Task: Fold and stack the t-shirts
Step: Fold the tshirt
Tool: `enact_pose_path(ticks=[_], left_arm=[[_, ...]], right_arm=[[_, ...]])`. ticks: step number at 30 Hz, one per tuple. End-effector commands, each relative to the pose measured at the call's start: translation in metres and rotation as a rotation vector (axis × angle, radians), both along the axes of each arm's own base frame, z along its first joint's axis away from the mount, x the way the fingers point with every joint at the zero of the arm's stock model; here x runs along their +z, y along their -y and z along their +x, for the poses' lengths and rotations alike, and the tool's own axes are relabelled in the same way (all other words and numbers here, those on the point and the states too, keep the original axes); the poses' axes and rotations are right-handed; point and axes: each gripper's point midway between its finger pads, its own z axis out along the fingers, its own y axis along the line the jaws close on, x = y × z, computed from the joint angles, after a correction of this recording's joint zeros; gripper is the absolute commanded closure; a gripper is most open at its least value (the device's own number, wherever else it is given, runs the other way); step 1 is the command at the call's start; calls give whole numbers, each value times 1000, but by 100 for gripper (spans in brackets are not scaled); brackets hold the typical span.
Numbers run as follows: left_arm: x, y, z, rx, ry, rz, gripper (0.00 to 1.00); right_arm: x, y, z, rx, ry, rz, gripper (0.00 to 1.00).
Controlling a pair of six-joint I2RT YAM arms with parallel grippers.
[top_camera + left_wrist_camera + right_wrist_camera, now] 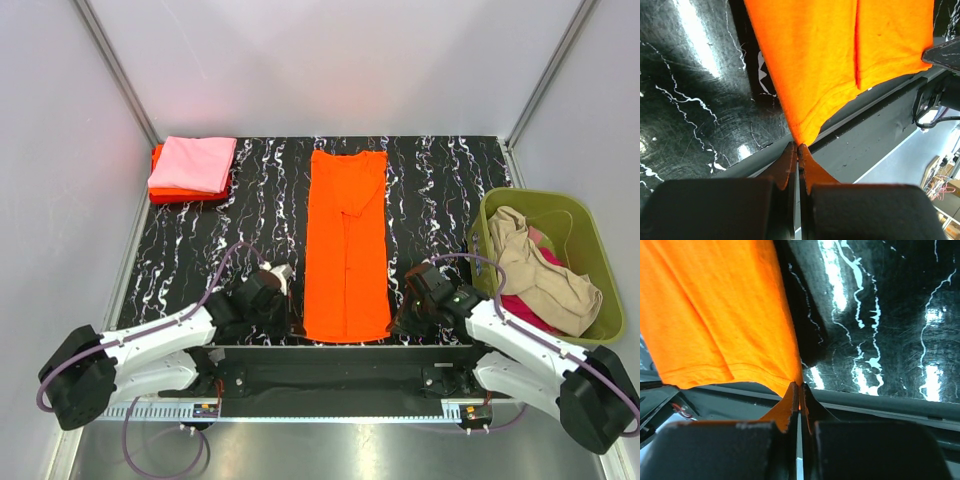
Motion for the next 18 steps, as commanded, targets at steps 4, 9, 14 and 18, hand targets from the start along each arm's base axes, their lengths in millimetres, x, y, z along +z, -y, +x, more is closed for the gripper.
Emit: enact_pose_path(ticks=[4, 9, 14, 18], left_arm=[[12, 7, 5, -9, 34, -26, 100], [33, 21, 23, -19, 75, -45, 100], [27, 26, 63, -19, 58, 14, 100], [24, 30, 101, -25, 66, 59, 100]], right_arm=[[-4, 4, -4, 27, -10, -39, 100], [16, -2, 19, 38, 78, -53, 100], [22, -8, 61, 116, 155, -186, 99], [9, -18, 96, 212, 138, -268, 100]])
